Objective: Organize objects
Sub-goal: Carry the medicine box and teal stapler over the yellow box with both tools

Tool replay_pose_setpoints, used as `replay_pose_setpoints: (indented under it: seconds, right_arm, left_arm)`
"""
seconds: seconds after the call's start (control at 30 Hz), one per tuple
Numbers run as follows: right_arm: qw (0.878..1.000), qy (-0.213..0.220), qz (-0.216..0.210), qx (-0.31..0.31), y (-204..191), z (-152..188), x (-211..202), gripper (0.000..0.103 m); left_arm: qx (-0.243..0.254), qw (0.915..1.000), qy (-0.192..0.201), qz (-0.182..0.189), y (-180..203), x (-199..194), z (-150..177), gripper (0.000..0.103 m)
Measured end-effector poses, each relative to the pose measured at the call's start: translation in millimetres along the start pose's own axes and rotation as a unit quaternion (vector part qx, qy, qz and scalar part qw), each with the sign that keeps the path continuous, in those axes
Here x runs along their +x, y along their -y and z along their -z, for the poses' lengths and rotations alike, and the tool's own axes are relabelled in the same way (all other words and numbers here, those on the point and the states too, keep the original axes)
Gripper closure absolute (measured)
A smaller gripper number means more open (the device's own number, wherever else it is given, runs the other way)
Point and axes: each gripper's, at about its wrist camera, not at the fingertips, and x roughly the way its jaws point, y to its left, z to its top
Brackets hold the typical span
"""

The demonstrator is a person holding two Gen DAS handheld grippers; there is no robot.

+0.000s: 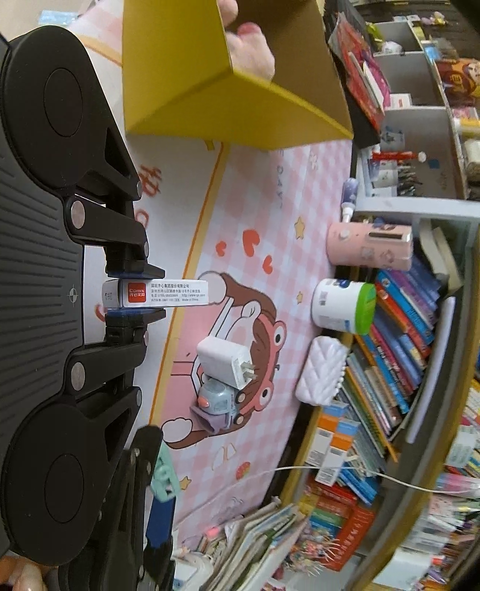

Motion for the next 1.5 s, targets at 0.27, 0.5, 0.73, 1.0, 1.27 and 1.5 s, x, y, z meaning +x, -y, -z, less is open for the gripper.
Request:
replay_pose_setpoints:
  seconds: [0.27,0.5,0.73,1.0,1.27,1.5]
  right_arm:
    - [0.999,0.009,-0.014,-0.034,-53.3,8.9,-21.3,0.036]
    - [0.998,0.009,-0.027,-0.057,-101.1,20.1,-36.7,0.036]
    - [0.996,0.006,-0.043,-0.074,-147.6,34.0,-51.0,0.036]
    - [0.995,0.007,-0.057,-0.084,-187.9,49.7,-66.8,0.036]
    - [0.994,0.011,-0.064,-0.091,-218.6,62.1,-81.4,0.036]
    - [0.993,0.025,-0.068,-0.094,-241.6,69.9,-95.9,0.036]
  left_arm:
    - [-0.017,0.9997,0.013,-0.012,-41.3,-34.5,15.0,0.09]
    - [-0.038,0.9988,0.014,-0.027,-83.2,-62.5,32.2,0.09]
    - [-0.05,0.9978,0.015,-0.041,-121.1,-89.6,49.0,0.09]
    - [-0.063,0.9962,0.022,-0.055,-154.3,-117.2,66.1,0.09]
    - [-0.068,0.9953,0.031,-0.06,-178.6,-139.9,79.0,0.09]
    - [-0.068,0.9943,0.048,-0.066,-198.0,-161.0,86.4,0.09]
